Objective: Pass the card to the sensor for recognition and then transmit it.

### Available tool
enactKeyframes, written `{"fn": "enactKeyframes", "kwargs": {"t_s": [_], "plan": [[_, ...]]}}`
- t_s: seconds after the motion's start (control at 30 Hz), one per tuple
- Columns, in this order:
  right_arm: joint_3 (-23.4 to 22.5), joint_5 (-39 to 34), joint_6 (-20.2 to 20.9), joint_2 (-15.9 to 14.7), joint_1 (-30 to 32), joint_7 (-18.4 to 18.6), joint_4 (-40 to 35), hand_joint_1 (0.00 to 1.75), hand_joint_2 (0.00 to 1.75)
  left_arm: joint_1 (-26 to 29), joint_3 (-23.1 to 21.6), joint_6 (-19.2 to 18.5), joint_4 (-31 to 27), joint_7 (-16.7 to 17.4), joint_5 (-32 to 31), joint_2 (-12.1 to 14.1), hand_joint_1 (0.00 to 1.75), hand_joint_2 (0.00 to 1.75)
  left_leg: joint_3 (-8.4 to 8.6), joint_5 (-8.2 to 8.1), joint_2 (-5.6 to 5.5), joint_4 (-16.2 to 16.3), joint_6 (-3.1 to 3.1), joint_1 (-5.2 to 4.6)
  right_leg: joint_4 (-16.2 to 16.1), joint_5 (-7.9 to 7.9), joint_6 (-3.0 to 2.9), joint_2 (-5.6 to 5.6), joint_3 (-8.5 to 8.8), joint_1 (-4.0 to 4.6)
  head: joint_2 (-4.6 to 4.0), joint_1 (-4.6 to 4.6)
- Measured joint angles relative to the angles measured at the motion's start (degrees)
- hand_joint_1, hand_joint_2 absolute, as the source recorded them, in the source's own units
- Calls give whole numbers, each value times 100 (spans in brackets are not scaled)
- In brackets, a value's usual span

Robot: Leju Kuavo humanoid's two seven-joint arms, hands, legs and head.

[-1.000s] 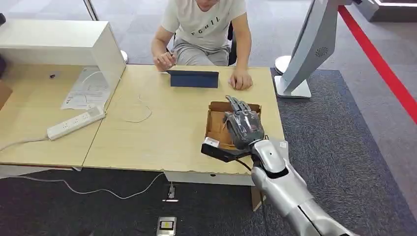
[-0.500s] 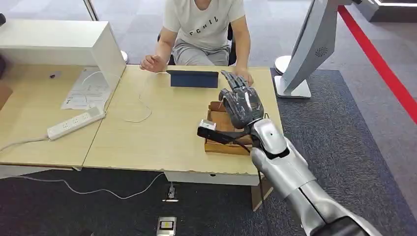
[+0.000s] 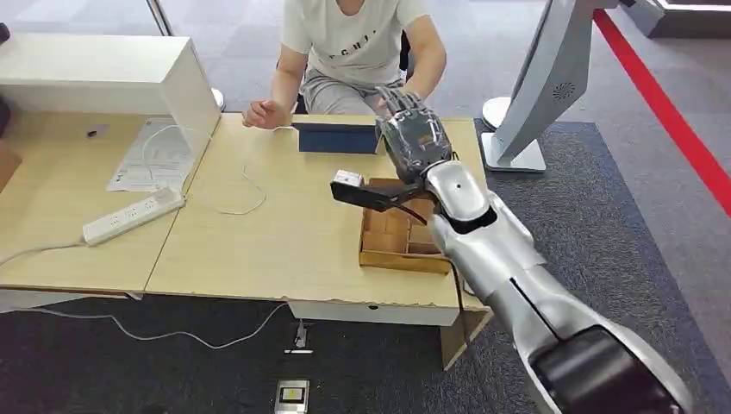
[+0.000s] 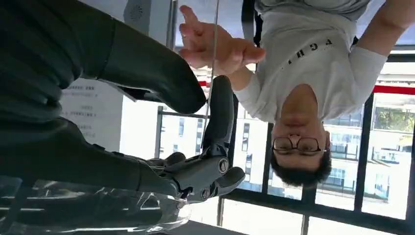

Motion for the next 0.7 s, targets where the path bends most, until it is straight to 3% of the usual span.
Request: {"fn": "enactKeyframes", "kwargs": {"t_s": [0.27,0.7], "plan": [[63,52,37,197,-107,-4,356,175,175,10,0,179,0,87,138,-114,0,0,0,0,0,0,0,0,0,0,0,0,0,0,0,0],[135,-9,68,240,-152,-35,614,175,175,18,0,232,0,116,205,-210,0,0,1,0,0,0,0,0,0,0,0,0,0,0,0,0]]}}
